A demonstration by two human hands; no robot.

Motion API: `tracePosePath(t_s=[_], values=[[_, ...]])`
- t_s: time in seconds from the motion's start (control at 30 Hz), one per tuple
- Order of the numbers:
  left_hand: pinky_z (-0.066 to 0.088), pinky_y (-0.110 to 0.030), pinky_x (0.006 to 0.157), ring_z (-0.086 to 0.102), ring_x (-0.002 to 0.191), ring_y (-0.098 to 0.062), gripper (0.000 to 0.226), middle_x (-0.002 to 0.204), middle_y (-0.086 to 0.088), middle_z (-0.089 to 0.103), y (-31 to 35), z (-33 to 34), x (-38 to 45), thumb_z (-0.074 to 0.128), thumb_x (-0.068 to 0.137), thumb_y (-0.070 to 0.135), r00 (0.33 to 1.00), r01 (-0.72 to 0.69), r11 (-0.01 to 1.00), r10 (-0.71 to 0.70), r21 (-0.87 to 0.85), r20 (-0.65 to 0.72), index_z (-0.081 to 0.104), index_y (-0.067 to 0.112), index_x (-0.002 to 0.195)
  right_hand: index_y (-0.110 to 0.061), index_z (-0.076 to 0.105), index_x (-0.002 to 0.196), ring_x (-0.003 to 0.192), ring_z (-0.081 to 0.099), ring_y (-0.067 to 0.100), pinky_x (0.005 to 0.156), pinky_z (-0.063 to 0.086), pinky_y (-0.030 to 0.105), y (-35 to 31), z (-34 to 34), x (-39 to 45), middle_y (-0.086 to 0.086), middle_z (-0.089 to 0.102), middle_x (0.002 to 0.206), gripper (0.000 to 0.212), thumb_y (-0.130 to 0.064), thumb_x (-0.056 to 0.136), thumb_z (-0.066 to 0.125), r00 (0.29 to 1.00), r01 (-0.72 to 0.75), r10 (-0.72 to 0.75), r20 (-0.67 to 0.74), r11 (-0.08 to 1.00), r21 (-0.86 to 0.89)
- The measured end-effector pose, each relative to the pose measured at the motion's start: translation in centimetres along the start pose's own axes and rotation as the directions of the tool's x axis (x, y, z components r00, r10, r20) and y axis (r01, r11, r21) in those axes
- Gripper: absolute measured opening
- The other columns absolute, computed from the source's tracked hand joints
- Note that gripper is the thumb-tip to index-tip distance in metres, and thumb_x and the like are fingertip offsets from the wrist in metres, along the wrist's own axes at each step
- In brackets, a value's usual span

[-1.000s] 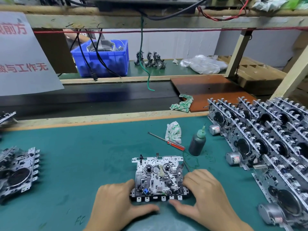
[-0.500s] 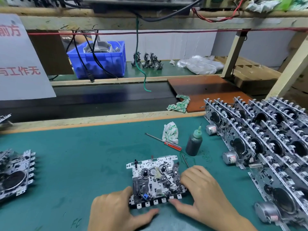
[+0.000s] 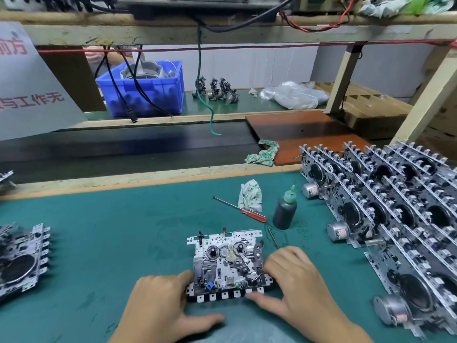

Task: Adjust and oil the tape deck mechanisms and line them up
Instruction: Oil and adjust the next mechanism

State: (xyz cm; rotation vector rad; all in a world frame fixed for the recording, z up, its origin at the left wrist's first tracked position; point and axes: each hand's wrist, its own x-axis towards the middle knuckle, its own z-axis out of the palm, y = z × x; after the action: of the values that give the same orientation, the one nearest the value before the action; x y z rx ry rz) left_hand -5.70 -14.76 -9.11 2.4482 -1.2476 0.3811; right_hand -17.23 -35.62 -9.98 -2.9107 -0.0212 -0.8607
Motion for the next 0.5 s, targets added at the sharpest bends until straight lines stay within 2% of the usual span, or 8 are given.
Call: tracePosePath(t_s=[0.07, 0.13, 0.23, 0.37, 0.43, 0.5], values=[[0.029, -0.015, 0.032, 0.040, 0.029, -0.006, 0.055, 0.032, 0.012, 0.031, -0.3, 0.0, -0.2, 0.047, 0.059, 0.076, 0.999, -0.039, 0.999, 0.039, 0.007, 0.014, 0.033, 0.025, 0.047, -0.017, 0.053, 0.062, 0.067, 0.042, 0.009, 0.077, 0.036, 0.024, 0.1, 0.0, 0.1, -0.009, 0.050, 0.064, 0.048, -0.062, 0.079, 0.051, 1.000, -0.007, 0.007, 0.000, 1.000, 0.016], [0.028, -0.014, 0.031, 0.040, 0.026, -0.014, 0.054, 0.031, 0.008, 0.038, -0.2, 0.4, -0.4, 0.048, 0.063, 0.067, 1.000, -0.008, 1.000, 0.009, 0.020, -0.012, 0.042, 0.017, 0.043, -0.017, 0.051, 0.062, 0.069, 0.037, 0.008, 0.078, 0.035, 0.023, 0.3, 0.1, 0.1, -0.009, 0.048, 0.065, 0.047, -0.061, 0.077, 0.054, 1.000, -0.002, 0.001, 0.016, 0.998, 0.057], [0.027, -0.013, 0.032, 0.038, 0.024, -0.020, 0.054, 0.030, 0.003, 0.036, 0.3, 0.8, -0.4, 0.047, 0.064, 0.063, 0.998, 0.025, 0.998, -0.021, 0.060, -0.063, 0.045, 0.014, 0.041, -0.016, 0.048, 0.061, 0.068, 0.039, 0.010, 0.079, 0.036, 0.023, 0.4, 0.0, 0.1, -0.008, 0.046, 0.065, 0.052, -0.065, 0.070, 0.060, 0.999, -0.003, -0.003, 0.054, 0.994, 0.113], [0.023, -0.013, 0.032, 0.040, 0.028, -0.019, 0.064, 0.031, 0.004, 0.037, -0.1, 0.2, -0.3, 0.039, 0.073, 0.076, 0.999, -0.004, 0.999, 0.006, 0.047, -0.042, 0.036, 0.018, 0.045, -0.015, 0.049, 0.059, 0.063, 0.042, 0.012, 0.077, 0.035, 0.022, 0.3, 0.0, 0.1, -0.007, 0.046, 0.061, 0.051, -0.062, 0.073, 0.059, 1.000, -0.013, 0.010, 0.029, 0.995, 0.099], [0.022, -0.015, 0.033, 0.041, 0.027, -0.015, 0.066, 0.031, 0.006, 0.038, 0.2, 0.1, -0.3, 0.038, 0.060, 0.086, 0.999, 0.007, 0.999, -0.005, 0.044, -0.032, 0.032, 0.021, 0.047, -0.015, 0.051, 0.058, 0.060, 0.045, 0.014, 0.076, 0.036, 0.024, 0.1, 0.2, 0.1, -0.007, 0.048, 0.060, 0.049, -0.061, 0.077, 0.056, 1.000, -0.026, 0.025, 0.011, 0.997, 0.073], [0.023, -0.015, 0.035, 0.042, 0.026, -0.017, 0.069, 0.030, 0.004, 0.038, 1.1, 0.3, -0.2, 0.040, 0.052, 0.086, 0.994, 0.103, 0.994, -0.101, 0.037, -0.041, 0.040, 0.018, 0.041, -0.016, 0.051, 0.058, 0.060, 0.047, 0.015, 0.077, 0.037, 0.026, 0.0, 0.3, 0.0, -0.007, 0.049, 0.060, 0.049, -0.061, 0.076, 0.056, 0.999, -0.044, 0.044, 0.006, 0.995, 0.090]])
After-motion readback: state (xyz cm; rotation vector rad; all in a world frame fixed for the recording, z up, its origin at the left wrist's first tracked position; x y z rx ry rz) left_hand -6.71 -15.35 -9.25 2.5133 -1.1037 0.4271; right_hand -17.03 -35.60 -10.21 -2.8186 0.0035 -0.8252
